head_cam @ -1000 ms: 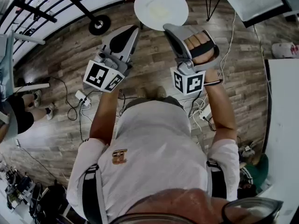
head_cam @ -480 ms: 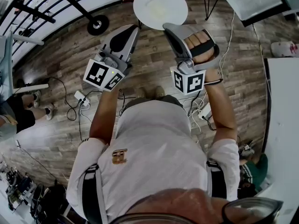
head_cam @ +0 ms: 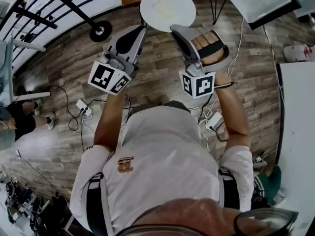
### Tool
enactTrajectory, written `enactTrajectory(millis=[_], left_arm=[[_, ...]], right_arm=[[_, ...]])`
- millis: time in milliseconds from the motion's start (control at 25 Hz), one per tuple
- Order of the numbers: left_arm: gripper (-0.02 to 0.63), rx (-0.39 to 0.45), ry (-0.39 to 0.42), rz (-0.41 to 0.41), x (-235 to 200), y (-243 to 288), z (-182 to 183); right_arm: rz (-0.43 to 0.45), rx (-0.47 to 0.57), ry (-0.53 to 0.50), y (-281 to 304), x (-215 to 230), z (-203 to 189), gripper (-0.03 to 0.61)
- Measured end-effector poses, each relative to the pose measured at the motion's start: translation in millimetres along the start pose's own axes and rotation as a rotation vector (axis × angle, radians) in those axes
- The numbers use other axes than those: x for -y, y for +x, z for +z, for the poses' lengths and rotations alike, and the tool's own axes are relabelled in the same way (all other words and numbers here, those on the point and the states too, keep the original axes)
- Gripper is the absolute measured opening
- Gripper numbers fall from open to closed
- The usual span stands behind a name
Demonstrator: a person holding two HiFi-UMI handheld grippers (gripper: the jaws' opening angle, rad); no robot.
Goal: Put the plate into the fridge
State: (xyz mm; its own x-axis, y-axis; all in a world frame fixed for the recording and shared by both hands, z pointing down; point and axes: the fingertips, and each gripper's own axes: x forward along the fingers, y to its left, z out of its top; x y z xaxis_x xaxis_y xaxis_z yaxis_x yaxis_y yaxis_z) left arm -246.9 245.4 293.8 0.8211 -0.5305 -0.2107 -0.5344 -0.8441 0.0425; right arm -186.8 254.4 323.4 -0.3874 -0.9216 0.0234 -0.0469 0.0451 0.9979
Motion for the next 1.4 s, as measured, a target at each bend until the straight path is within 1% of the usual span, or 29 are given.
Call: enactTrajectory(millis=[440,760,1120,1400], left_arm=[[0.018,-0.015,0.011,0.015,19.1,57.7,-18.7],[0.018,-0.033,0.006,0.003,21.5,90.8,-30.3],[0.018,-0.022,0.001,-0.042,-9.9,134.3,-40.0],[0.018,-0.012,-0.009,-0.076,-53.9,178.5,-45.3]], right_arm=[[0.025,0.016,-0.040,-8.2,-7.6,-64.4,0.038],[0.021,-0.013,-0.009,-3.2,-8.1,-101.2,0.038],[0.016,-0.061,-0.017,35.4,-6.2,-139.6,0.038],[0.032,-0.096,-0.033,86.7,-2.6,-175.9,0.038]])
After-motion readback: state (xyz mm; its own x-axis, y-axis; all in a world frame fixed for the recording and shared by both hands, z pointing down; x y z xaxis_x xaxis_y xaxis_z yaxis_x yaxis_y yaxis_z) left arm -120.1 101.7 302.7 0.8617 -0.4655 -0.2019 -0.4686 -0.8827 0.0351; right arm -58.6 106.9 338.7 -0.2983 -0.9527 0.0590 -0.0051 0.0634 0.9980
